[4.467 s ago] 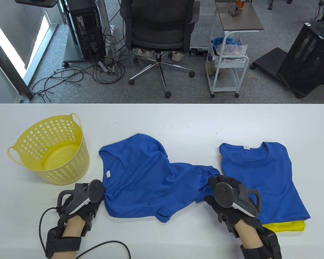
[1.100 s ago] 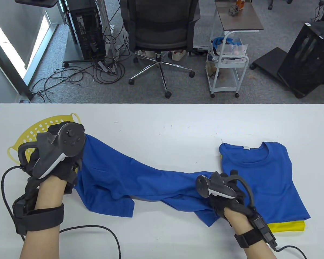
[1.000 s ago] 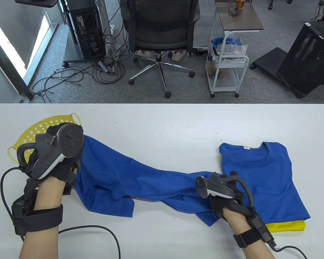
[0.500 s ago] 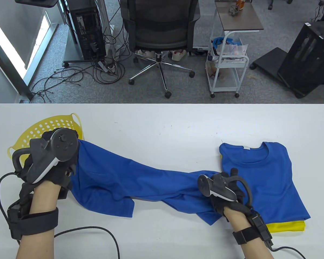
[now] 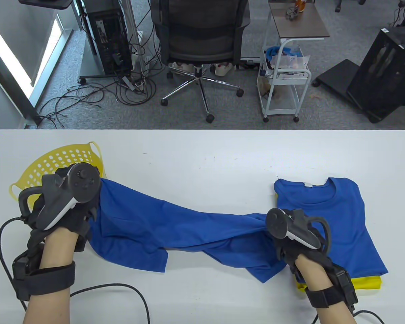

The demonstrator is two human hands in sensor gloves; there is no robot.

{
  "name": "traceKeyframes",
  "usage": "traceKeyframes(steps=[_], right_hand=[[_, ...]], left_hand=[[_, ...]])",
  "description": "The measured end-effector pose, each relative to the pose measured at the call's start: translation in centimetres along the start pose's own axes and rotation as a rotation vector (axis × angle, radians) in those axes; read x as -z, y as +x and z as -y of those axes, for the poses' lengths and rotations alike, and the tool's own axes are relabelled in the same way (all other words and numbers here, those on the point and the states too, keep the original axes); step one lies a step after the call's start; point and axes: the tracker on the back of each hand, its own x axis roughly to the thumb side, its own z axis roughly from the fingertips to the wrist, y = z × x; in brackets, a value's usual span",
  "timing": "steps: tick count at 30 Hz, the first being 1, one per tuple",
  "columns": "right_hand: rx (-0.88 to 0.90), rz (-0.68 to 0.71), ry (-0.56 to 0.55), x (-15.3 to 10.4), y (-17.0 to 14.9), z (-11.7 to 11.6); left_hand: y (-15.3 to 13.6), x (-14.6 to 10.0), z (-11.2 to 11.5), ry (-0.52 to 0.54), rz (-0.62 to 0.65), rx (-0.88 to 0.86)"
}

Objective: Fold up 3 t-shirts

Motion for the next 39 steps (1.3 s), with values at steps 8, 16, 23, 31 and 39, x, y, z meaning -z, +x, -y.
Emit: traceKeyframes(steps=[8, 16, 23, 31, 39], right_hand=[[0.0, -0.005, 0.015, -0.8, -0.6, 1.8], [-0.03, 0.005, 0.061, -1.5, -0.7, 2.0], [0.052, -0.101, 0.281, 5.6, -1.8, 6.2], [0.027, -0.51, -0.712, 11.8, -5.4, 27.3], [-0.072, -0.348, -0.537, 8.8, -8.1, 26.2]], left_hand=[[1.5, -1.0, 1.2, -0.027, 0.053, 0.063], [2.0, -2.3, 2.8, -0.067, 0.103, 0.061], [3.7, 3.9, 2.8, -0.181, 0.115, -0.072], [1.6, 17.7, -8.0, 0.415, -0.193, -0.469], [-1.8, 13.5, -6.3, 0.313, -0.185, -0.294]])
